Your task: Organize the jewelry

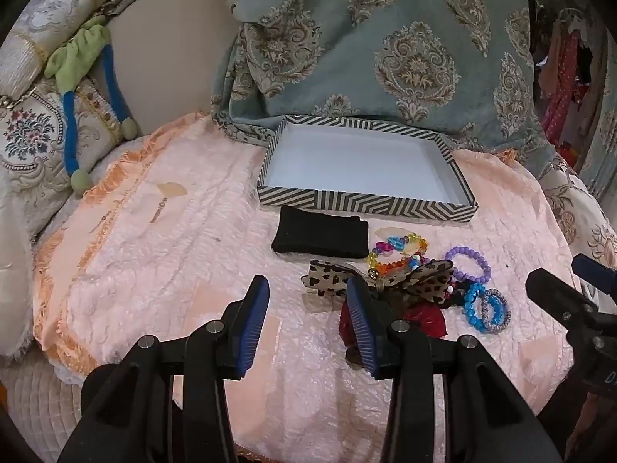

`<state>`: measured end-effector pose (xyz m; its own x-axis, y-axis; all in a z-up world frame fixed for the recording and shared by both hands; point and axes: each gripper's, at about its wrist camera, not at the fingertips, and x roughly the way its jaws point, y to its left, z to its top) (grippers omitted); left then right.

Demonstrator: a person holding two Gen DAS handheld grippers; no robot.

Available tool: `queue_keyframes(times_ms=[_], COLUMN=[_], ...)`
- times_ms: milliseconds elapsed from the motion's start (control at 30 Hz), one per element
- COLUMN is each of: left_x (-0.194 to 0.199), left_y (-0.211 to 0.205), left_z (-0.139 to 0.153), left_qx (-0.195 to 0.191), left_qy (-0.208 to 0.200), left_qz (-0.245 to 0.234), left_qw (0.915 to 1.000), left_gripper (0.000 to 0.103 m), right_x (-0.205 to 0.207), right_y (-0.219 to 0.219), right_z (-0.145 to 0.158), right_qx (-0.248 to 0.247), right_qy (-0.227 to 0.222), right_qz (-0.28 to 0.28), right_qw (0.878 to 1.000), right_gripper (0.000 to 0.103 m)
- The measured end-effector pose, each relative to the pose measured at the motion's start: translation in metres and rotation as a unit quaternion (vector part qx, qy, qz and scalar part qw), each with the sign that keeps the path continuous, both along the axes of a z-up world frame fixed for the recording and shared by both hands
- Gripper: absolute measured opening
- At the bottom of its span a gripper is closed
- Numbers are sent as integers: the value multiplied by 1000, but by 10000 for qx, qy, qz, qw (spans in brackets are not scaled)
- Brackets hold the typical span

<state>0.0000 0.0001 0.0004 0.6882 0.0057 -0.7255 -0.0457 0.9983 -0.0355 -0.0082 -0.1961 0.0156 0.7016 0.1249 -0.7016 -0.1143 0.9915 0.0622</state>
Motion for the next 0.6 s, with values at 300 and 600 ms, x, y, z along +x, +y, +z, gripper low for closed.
queue_keyframes(times_ms=[300,600], left_x=[2,5], left_y=[0,4], left_z=[-6,-5], left_qx=[30,-16], left_qy=[139,134], left_qz=[52,61], left_qw=[9999,9999], left_gripper=[26,26], right_x=[2,5], right_y=[0,3], right_z=[1,-2], right_qx=[22,27], right_qy=[68,125], right_qz=[9,3], right_qw=[10000,9999], right_gripper=[100,100])
